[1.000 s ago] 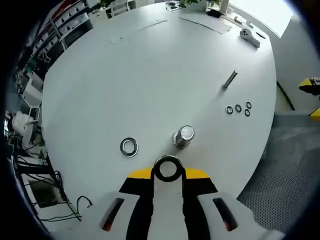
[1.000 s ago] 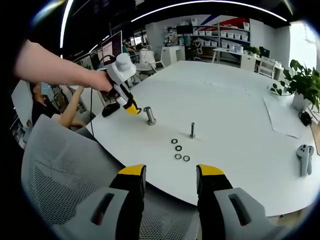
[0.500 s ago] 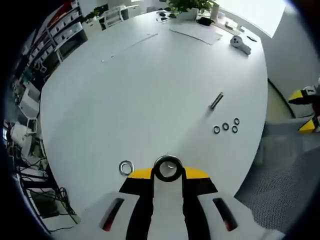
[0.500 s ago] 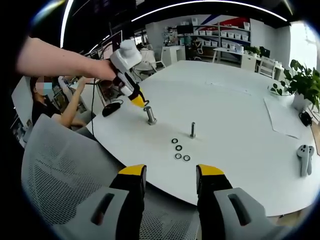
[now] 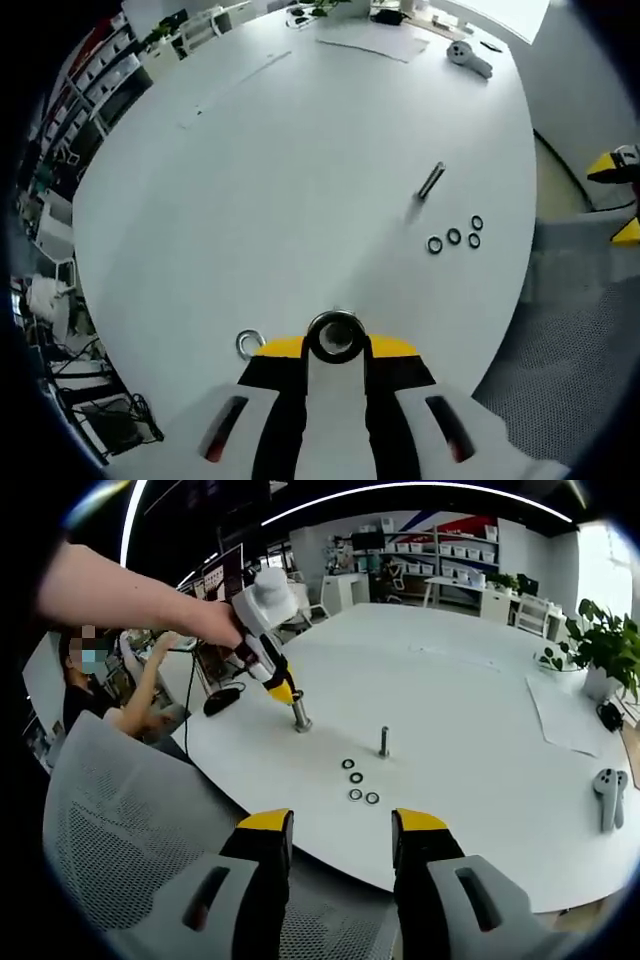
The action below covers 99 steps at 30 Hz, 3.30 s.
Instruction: Place the washer onto the threaded stud by aligning its center hole with the stud, sliding it down to the base, and recovering from edge contact or off-axis alignment until the washer reaches the visible bottom stop.
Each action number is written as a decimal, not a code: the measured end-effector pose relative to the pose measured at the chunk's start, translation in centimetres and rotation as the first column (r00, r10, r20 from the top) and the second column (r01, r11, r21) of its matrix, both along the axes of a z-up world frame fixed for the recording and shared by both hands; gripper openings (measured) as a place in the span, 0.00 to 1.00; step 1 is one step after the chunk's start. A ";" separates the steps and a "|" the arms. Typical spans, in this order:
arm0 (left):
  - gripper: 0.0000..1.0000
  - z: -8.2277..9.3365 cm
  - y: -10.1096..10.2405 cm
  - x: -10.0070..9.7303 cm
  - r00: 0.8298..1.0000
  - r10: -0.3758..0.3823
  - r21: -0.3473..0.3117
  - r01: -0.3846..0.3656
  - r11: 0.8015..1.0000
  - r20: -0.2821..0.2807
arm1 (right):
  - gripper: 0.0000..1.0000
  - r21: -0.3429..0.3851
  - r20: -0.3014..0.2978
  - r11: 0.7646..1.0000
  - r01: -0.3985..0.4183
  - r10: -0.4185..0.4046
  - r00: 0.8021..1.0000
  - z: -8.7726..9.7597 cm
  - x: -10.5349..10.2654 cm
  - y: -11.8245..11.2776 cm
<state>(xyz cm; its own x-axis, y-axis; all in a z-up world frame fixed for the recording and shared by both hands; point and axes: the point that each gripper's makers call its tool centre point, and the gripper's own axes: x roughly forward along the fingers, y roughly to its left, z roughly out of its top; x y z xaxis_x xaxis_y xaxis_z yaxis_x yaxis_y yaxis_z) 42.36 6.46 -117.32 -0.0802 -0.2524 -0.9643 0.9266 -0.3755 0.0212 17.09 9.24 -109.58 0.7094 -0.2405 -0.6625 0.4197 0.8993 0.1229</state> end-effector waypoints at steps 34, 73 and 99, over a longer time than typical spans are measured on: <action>0.20 -5.7 -0.4 0.2 0.998 -0.043 0.066 0.041 0.997 0.044 | 0.41 -0.008 -0.018 1.000 0.024 -0.024 1.000 -0.3 -0.4 -0.6; 0.29 -5.8 2.7 6.3 0.987 0.152 0.030 -0.154 0.988 0.046 | 0.40 -0.030 -0.017 0.999 0.014 -0.014 1.000 -0.1 -0.4 -0.6; 0.31 -6.4 0.2 8.5 0.964 0.267 -0.038 -0.266 0.963 0.012 | 0.40 -0.029 -0.035 1.000 0.008 -0.009 0.999 -0.4 -0.5 -0.6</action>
